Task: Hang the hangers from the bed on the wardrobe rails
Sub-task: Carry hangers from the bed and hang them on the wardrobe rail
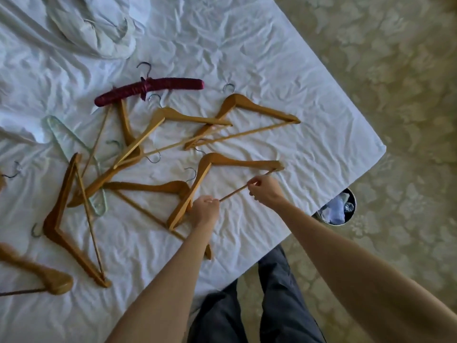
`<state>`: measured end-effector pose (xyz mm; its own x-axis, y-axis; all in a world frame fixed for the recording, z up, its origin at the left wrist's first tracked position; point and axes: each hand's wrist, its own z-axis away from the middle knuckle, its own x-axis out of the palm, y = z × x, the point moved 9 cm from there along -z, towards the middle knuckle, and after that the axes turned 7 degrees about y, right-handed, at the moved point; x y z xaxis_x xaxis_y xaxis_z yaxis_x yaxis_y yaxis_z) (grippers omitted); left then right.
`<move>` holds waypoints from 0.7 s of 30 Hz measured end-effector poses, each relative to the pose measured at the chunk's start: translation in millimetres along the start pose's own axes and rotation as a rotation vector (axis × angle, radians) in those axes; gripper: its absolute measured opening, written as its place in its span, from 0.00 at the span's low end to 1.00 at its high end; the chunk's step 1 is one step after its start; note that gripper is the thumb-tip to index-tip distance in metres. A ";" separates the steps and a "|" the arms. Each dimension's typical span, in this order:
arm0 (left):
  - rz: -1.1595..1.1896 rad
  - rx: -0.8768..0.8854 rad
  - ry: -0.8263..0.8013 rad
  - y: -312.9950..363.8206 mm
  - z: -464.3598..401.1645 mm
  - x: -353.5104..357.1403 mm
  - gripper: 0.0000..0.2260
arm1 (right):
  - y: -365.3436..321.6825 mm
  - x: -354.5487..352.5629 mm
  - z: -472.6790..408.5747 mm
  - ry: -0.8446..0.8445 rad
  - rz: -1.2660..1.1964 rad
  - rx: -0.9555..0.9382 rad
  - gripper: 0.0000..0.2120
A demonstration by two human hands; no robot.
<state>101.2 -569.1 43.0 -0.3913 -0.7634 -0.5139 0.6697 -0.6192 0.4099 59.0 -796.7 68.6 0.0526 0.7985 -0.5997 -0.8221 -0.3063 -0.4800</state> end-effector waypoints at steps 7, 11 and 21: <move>-0.411 0.287 0.353 51.8 -111.8 12.3 0.19 | -33.8 -13.4 -142.9 0.262 0.146 -0.103 0.10; -0.332 0.231 0.306 42.8 -154.7 32.7 0.16 | -56.7 -51.9 -227.2 0.482 0.295 -0.300 0.20; -0.092 0.350 0.538 19.3 -122.5 30.7 0.14 | -39.1 -50.2 -285.2 0.249 0.526 -0.317 0.21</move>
<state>179.4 -582.0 -57.2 -0.0050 -0.5618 -0.8273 0.3674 -0.7704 0.5210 250.2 -972.6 -65.1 -0.1494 0.3691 -0.9173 -0.5694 -0.7906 -0.2254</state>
